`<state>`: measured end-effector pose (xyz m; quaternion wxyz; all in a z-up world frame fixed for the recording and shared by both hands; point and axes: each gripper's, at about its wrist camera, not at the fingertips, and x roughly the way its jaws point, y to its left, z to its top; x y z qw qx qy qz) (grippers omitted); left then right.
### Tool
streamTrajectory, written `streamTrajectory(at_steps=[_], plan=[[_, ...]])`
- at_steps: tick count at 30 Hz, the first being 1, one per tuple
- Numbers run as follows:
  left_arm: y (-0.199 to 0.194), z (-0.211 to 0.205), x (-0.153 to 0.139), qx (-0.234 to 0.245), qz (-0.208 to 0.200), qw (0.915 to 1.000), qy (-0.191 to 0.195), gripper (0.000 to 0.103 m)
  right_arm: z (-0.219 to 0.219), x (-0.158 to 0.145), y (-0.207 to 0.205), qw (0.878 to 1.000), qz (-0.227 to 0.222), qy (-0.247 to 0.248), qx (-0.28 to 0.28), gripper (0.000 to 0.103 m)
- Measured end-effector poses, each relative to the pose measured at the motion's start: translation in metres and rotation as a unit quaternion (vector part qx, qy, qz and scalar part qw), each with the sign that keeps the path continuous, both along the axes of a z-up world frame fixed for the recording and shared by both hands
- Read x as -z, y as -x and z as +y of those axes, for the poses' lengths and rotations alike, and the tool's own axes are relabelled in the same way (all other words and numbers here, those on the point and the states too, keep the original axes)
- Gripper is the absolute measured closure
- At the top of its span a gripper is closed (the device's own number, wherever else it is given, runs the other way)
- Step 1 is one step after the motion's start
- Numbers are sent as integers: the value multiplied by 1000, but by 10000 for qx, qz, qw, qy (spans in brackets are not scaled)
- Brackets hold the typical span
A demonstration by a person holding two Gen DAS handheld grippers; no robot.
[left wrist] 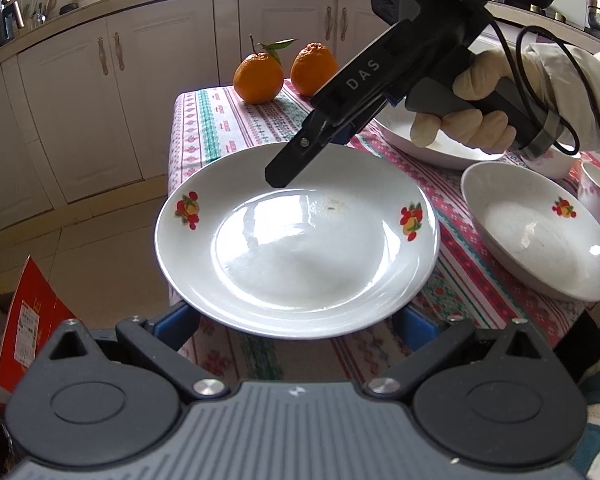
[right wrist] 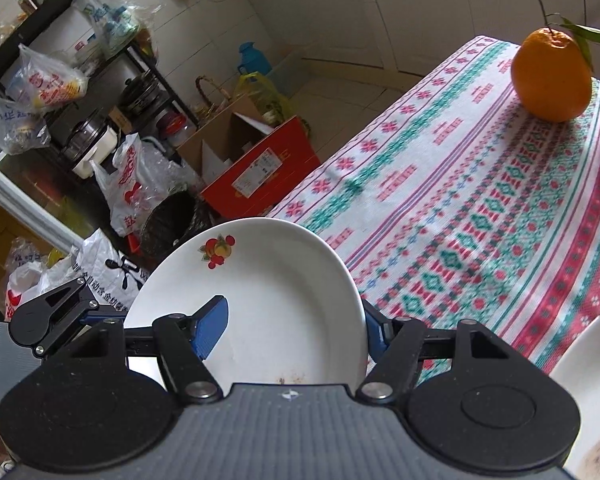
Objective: Organize plates and bowls
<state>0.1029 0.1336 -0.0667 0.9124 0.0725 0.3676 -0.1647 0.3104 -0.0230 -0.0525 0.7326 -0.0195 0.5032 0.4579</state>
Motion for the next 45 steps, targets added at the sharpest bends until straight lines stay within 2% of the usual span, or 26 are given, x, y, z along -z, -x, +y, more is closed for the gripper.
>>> streamTrajectory(at_steps=[12, 27, 33, 38, 45], plan=[[-28, 3, 3, 71, -68, 9999, -119, 2, -1, 1, -26, 9997, -142, -18, 183, 28], [-43, 0, 3, 139, -124, 9995, -252, 2, -1, 7, -36, 9990, -290, 60, 345, 28], [-41, 0, 4, 156, -144, 9994, -261, 2, 1, 7, -33, 9990, -361, 67, 270, 23], [-42, 1, 4, 190, -167, 9994, -254, 2, 4, 6, -29, 9991, -375, 114, 178, 9], [-41, 2, 3, 190, -187, 9994, -201, 2, 6, 1, -16, 9969, -654, 409, 124, 0]])
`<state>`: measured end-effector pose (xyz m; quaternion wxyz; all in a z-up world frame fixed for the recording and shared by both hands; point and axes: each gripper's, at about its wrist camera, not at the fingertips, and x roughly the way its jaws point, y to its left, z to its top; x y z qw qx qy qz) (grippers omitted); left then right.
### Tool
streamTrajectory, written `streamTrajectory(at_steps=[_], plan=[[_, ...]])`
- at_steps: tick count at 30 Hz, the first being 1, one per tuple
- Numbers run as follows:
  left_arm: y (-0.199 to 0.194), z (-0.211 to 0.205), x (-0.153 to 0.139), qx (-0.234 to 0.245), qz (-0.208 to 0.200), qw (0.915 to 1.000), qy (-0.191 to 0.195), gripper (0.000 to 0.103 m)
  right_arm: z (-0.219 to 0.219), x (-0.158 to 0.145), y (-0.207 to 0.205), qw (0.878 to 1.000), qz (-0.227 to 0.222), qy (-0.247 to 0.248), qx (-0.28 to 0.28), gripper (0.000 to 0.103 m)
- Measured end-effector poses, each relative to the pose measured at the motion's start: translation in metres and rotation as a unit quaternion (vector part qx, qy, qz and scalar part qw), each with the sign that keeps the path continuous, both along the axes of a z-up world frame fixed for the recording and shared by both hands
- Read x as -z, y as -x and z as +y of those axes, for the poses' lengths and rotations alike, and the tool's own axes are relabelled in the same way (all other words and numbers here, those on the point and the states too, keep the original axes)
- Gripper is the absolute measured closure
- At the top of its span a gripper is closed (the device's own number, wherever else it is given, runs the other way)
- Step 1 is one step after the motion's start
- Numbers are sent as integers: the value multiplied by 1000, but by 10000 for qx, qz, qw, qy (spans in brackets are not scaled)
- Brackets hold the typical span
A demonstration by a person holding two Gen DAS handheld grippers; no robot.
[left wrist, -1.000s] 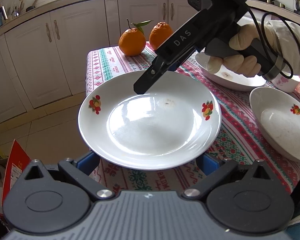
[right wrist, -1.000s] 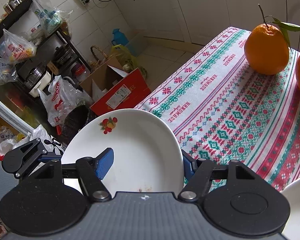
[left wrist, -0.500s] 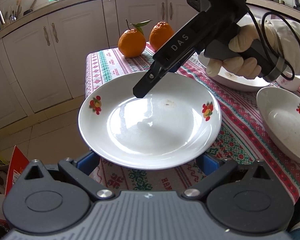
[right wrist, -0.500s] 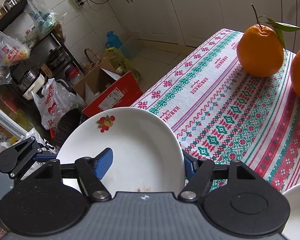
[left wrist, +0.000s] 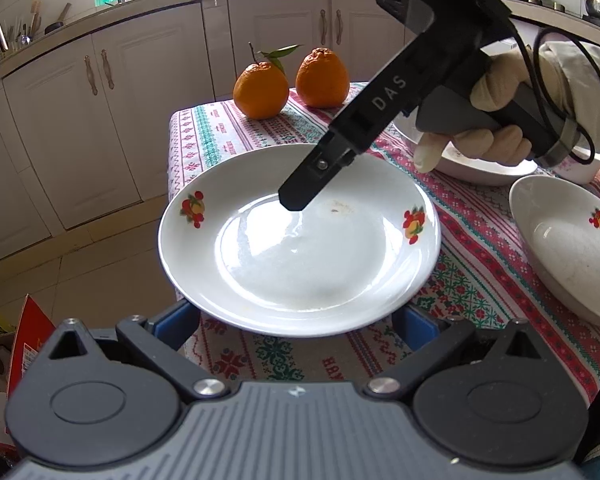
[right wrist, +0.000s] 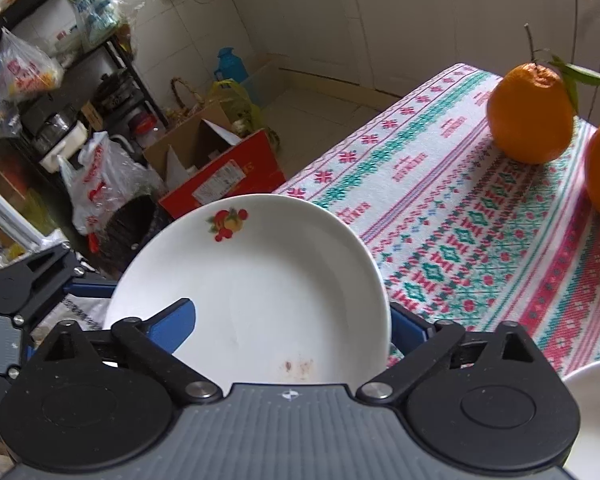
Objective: Organize plates and bowls
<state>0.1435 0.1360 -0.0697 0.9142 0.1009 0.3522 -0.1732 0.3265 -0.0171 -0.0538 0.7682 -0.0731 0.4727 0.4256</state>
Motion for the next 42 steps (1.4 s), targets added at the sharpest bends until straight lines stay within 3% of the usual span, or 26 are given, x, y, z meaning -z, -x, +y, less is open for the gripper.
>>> streamTrajectory(at_steps=[13, 27, 34, 42], plan=[[3, 0, -3, -20, 2, 10000, 32, 2, -33, -32, 27, 9986, -418, 46, 307, 0], [63, -12, -29, -160, -486, 9986, 151, 2, -80, -95, 135, 9801, -1880, 276, 577, 0], [101, -37, -39, 124, -672, 9974, 234, 1, -110, -93, 197, 9719, -2132, 339, 939, 0], [116, -67, -37, 439, -538, 9969, 362, 1, -153, -61, 251, 9691, -1994, 410, 1391, 0]])
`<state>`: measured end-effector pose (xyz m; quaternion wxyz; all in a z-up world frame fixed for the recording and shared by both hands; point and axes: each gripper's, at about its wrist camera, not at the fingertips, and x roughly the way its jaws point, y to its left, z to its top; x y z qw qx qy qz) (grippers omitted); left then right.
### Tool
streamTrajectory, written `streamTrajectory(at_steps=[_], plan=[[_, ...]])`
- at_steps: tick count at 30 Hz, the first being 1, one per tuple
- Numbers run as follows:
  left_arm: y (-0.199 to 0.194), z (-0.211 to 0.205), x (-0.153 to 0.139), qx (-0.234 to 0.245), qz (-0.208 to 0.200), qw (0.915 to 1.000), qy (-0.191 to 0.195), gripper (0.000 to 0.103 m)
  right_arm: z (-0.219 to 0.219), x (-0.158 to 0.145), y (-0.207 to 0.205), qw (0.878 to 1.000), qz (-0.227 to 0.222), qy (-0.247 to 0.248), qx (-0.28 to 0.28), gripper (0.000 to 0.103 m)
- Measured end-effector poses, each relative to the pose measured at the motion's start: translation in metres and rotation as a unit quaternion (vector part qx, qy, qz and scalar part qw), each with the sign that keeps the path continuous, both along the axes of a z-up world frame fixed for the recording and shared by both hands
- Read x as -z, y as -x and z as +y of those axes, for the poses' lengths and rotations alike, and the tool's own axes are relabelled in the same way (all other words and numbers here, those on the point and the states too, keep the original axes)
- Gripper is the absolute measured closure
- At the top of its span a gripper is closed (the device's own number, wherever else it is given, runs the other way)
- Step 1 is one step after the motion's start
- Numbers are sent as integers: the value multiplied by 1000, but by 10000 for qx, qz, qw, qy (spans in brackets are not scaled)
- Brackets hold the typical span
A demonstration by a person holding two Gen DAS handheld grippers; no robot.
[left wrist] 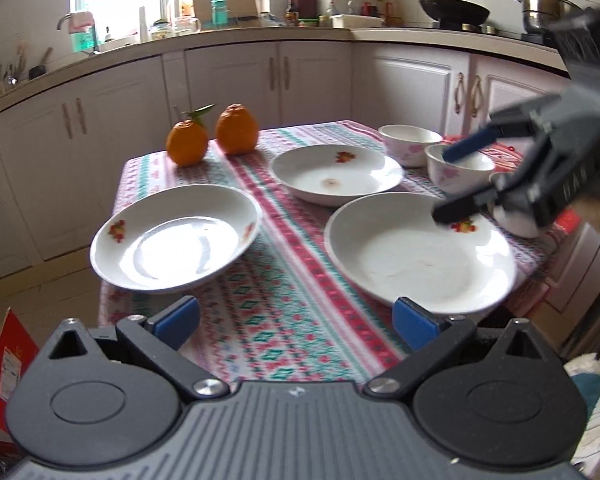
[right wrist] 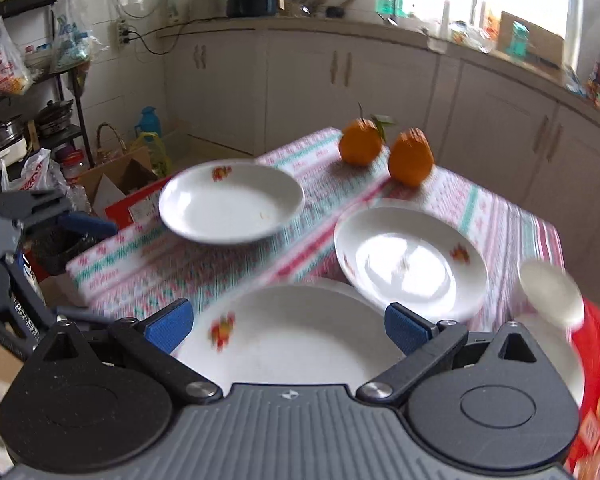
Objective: Organize plates and bowls
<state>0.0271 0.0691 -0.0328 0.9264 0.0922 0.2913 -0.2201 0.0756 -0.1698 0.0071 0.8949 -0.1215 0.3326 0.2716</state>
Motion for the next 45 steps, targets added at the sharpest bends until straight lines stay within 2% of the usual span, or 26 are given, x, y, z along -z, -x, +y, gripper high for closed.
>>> streamTrajectory(at_steps=[11, 18, 23, 33, 45], plan=[[-8, -36, -8, 568, 75, 9984, 0, 1, -43, 39, 60, 9985, 176, -182, 485, 0], [-36, -57, -9, 966, 199, 9949, -201, 1, -45, 61, 68, 9970, 312, -73, 712, 0], [-59, -70, -5, 1380, 434, 9890, -310, 1, -38, 68, 65, 9971, 246, 83, 718, 0], [-101, -95, 6, 1886, 1015, 9750, -585, 2, -35, 75, 52, 9979, 247, 178, 571, 0], [-141, -108, 16, 2135, 1697, 9585, -833, 11, -33, 76, 47, 9991, 247, 145, 314, 2]])
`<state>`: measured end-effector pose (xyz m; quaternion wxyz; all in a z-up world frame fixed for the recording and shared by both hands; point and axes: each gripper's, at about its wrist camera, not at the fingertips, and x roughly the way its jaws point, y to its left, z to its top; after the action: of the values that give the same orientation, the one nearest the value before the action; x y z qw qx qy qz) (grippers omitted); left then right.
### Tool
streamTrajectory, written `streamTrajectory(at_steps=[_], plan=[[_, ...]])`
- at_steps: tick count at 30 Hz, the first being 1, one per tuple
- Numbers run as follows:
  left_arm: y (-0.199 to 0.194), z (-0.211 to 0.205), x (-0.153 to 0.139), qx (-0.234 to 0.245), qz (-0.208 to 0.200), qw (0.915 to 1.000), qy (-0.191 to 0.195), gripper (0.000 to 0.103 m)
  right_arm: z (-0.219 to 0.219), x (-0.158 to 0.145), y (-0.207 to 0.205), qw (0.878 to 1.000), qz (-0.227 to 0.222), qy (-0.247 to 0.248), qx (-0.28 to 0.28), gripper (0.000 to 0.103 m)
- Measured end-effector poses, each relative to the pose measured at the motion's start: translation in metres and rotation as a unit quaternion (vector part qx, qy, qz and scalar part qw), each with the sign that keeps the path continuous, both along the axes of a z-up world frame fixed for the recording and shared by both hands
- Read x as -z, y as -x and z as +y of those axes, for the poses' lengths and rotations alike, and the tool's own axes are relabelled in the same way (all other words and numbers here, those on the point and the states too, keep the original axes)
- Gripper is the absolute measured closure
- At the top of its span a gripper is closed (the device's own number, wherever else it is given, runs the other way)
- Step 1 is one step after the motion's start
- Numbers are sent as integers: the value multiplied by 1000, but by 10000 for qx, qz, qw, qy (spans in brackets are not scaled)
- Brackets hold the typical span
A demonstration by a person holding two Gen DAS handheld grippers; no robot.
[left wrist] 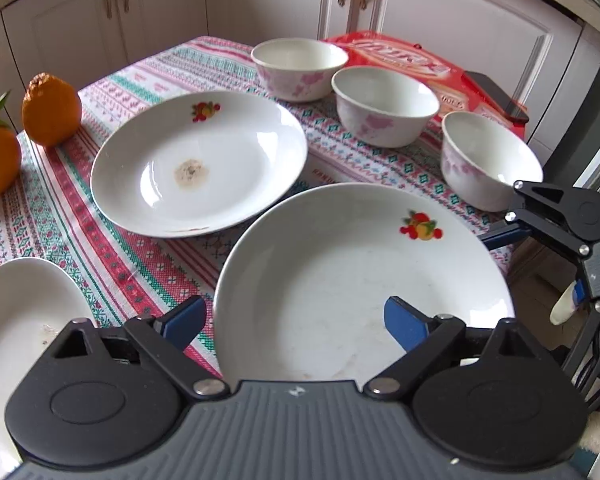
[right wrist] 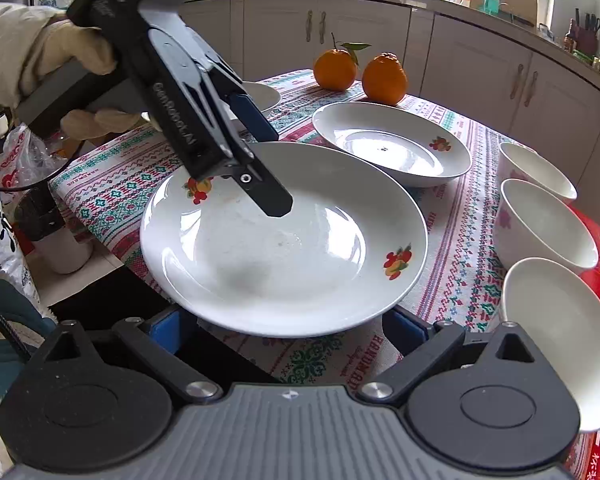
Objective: Organize plates and bowls
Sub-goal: 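Carry the plate with the left tool and lower it onto another plate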
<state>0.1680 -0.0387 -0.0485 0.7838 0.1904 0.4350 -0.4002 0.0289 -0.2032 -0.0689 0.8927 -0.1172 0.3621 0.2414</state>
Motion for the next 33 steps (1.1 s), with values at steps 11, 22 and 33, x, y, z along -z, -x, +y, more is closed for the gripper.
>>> streamTrajectory(at_steps=[11, 22, 33], plan=[[-21, -6, 4, 256, 708, 9968, -255, 23, 0, 2, -3, 10000, 39, -39, -63, 3], [-28, -11, 5, 391, 902, 9944, -378, 24, 1, 3, -4, 9999, 83, -86, -67, 4], [-28, -11, 4, 413, 934, 9940, -380, 24, 1, 2, -6, 9998, 157, -51, -82, 5]])
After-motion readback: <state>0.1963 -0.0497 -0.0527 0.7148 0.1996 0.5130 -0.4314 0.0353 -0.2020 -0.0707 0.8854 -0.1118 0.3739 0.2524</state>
